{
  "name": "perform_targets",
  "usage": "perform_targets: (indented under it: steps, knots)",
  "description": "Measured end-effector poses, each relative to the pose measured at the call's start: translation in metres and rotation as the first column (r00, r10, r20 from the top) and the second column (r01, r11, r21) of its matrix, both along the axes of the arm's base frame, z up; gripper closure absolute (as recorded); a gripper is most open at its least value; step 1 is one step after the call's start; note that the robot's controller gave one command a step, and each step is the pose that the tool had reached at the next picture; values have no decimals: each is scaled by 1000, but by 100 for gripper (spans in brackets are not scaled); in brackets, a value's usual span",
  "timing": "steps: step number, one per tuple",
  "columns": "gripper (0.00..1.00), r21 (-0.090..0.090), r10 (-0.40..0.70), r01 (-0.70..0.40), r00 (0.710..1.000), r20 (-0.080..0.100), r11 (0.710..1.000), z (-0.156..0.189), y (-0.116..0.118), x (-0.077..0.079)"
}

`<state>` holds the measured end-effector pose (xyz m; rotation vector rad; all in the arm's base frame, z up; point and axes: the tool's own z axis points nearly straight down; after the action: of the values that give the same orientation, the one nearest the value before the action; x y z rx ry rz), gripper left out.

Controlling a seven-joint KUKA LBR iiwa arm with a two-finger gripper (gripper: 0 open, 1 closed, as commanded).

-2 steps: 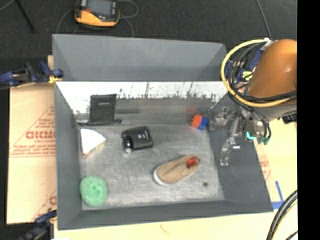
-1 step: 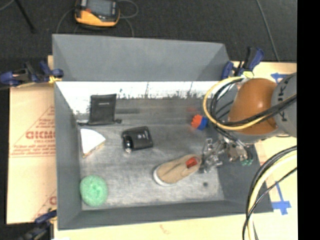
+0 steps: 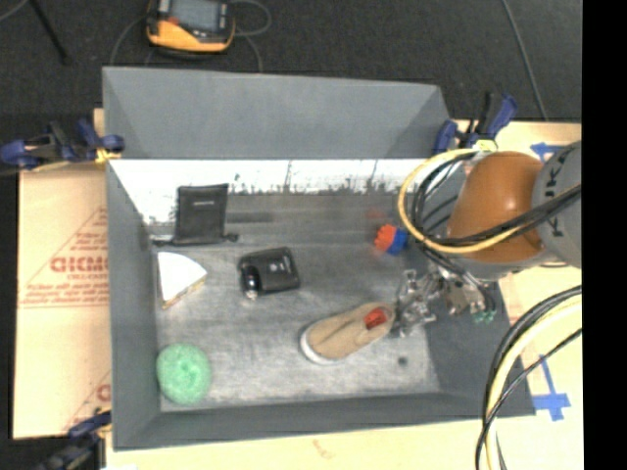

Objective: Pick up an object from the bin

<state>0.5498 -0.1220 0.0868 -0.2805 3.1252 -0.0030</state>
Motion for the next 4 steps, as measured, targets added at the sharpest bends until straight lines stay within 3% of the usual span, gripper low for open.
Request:
perform_targets:
  steps: [1,2,3,4]
  knots:
    - [100,2,-49,49,999,-3,999,8,0,-12]
    - [100,1,-64,64,998,-2,998,39,13,-1]
    - [0,1,61,-61,998,-4,998,14,8,-19]
    - [0,0,63,-63,998,-1,998,15,8,-18]
